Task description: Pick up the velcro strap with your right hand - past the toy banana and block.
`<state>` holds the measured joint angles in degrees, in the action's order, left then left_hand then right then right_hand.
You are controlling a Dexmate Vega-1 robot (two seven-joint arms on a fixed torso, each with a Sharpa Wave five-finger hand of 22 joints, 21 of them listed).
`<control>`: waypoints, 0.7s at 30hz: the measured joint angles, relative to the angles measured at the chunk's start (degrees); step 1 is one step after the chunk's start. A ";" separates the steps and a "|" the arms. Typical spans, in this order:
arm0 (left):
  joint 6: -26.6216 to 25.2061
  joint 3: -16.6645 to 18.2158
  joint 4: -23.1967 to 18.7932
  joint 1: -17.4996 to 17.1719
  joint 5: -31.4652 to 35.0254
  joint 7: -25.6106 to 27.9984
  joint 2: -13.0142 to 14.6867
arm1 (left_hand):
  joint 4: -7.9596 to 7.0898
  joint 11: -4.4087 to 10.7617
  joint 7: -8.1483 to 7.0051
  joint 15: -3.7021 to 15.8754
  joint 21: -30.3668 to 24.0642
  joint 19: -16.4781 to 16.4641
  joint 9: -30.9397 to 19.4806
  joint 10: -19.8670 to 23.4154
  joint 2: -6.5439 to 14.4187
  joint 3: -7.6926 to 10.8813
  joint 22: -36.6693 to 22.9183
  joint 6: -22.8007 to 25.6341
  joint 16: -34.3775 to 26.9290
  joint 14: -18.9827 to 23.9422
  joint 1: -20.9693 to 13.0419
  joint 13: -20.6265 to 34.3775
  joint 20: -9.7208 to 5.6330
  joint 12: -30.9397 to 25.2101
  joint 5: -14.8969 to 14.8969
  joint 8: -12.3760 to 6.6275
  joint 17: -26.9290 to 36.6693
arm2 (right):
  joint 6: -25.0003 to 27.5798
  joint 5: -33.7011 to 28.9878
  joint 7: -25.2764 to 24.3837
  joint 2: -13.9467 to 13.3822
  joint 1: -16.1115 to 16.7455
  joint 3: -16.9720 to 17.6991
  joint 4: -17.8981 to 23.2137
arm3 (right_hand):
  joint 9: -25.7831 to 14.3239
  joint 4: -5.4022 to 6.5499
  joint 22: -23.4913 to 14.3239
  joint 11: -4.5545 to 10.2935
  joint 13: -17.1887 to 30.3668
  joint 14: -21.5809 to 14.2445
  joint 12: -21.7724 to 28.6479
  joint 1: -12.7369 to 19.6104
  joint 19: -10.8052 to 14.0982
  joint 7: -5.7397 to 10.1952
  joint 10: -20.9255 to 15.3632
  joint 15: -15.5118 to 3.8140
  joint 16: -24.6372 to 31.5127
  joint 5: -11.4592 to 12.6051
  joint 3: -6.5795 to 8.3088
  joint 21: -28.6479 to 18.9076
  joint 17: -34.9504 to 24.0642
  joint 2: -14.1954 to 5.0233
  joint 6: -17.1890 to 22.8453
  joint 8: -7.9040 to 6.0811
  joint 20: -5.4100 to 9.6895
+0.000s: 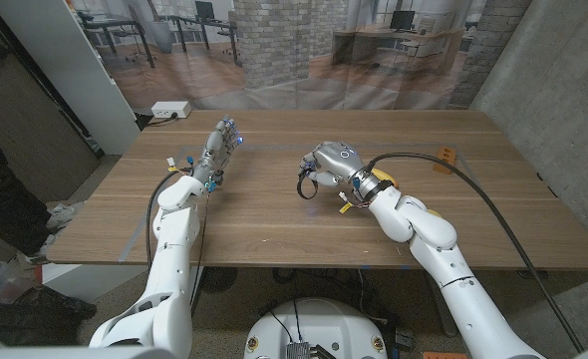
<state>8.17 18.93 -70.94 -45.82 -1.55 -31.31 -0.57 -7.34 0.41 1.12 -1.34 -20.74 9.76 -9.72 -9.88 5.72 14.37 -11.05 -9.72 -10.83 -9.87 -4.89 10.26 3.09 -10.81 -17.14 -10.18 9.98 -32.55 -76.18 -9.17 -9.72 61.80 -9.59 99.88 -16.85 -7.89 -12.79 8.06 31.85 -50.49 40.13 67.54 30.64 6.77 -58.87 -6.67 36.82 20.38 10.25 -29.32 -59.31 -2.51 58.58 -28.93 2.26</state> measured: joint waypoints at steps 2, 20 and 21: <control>0.00 0.00 -0.06 -0.03 -0.02 0.00 0.01 | 0.00 0.00 0.00 0.00 0.00 0.00 0.00 0.00 -0.20 0.00 0.00 0.00 0.00 0.00 -0.20 0.00 0.00 0.00 0.00 0.00 0.00 | 0.06 -0.02 -0.44 0.05 0.00 0.03 0.09 | 0.00 0.00 0.00 0.00 0.01 0.00 0.00 0.00 0.00 0.00 0.00 0.00 0.00 -0.07 0.00 -0.18 0.00 0.00 0.00 0.00 0.00; -0.01 0.21 -0.93 -0.58 -0.40 -0.34 0.42 | 0.23 0.00 0.00 0.00 0.40 0.00 0.00 0.00 -0.20 -0.24 0.00 0.00 0.00 0.00 -0.20 0.00 0.00 0.00 0.00 0.00 0.00 | 1.11 -0.84 -4.80 1.08 -0.20 0.06 0.55 | 0.27 0.15 0.00 -0.02 0.02 -0.30 0.47 -0.24 0.00 0.00 0.02 -0.10 -0.94 -0.12 -0.30 -0.63 -0.69 -0.24 0.00 0.00 0.00; -0.01 0.21 -0.94 -0.58 -0.41 -0.35 0.43 | 0.24 0.00 0.00 0.00 0.40 0.00 0.00 0.00 -0.20 -0.23 0.00 0.00 0.00 0.00 -0.20 0.00 0.00 0.00 0.00 0.00 0.00 | 1.23 -0.98 -5.11 1.15 -0.26 0.07 0.55 | 0.27 0.15 0.00 -0.12 0.01 -0.30 0.47 -0.24 0.00 0.00 -0.08 -0.10 -0.94 -0.12 -0.30 -0.63 -0.78 -0.24 0.00 0.00 0.00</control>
<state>8.17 19.14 -71.88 -46.41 -1.96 -31.66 -0.14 -7.11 0.41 1.12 -1.34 -20.33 9.76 -9.72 -9.88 5.52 14.14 -11.05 -9.72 -10.83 -9.87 -5.09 10.27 3.09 -10.81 -17.14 -10.18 9.98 -31.31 -77.16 -14.28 -8.57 61.54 -9.53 100.43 -16.57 -7.73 -12.79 7.95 31.86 -50.79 40.60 67.29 30.64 6.76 -58.95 -6.77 35.88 20.25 9.94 -29.94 -60.09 -2.76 58.58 -28.93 2.26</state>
